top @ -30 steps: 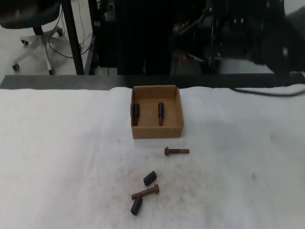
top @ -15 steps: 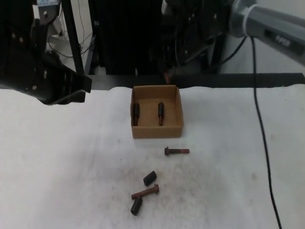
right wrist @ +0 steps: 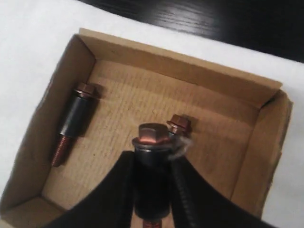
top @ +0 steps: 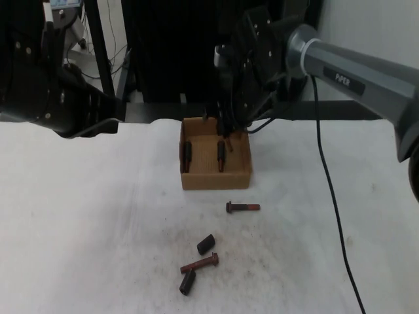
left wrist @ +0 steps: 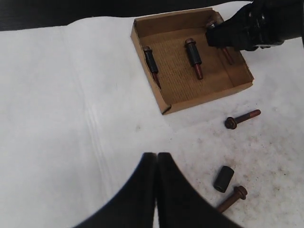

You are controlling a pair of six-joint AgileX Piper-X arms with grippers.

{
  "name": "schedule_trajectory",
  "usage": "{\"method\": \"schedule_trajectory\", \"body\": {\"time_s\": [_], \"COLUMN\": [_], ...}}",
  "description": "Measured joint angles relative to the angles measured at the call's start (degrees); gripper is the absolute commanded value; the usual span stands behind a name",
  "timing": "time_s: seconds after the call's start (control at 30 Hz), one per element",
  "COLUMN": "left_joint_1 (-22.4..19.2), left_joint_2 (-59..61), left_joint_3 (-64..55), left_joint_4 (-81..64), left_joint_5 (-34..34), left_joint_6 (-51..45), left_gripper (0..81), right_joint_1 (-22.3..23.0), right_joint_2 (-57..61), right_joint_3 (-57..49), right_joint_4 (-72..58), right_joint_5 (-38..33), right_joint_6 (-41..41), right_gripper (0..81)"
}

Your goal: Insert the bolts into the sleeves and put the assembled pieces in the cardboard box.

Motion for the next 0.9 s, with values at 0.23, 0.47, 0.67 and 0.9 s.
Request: {"method": "schedule_trajectory", "body": {"time_s": [0.23, 0.47, 0.67, 0.9], "left_joint_1": [0.0, 0.0, 0.0, -0.6], "left_joint_2": [0.0, 0.0, 0.0, 0.0], "left_joint_3": [0.0, 0.0, 0.0, 0.0], "left_joint_4": [0.0, 0.0, 0.0, 0.0], "left_joint_5": [0.0, 0.5, 1.1, 9.0], "left_joint_6": [0.0, 0.0, 0.0, 0.0], "left_gripper": [0.3, 0.3, 0.3, 0.3], "right_joint_1": [0.0, 0.0, 0.0, 0.0], "right_joint_2": [0.9, 0.9, 0.7, -3.1], "right_joint_3": [0.0, -0.1, -0.1, -0.1], "right_joint_4": [-0.4, -5.0, -5.6, -3.8], "right_joint_5": [1.3, 0.5, 0.5, 0.5], "right_joint_6": [0.0, -0.1, -0.1, -0.1], "right_gripper": [5.3, 34.4, 30.9, 21.4]}}
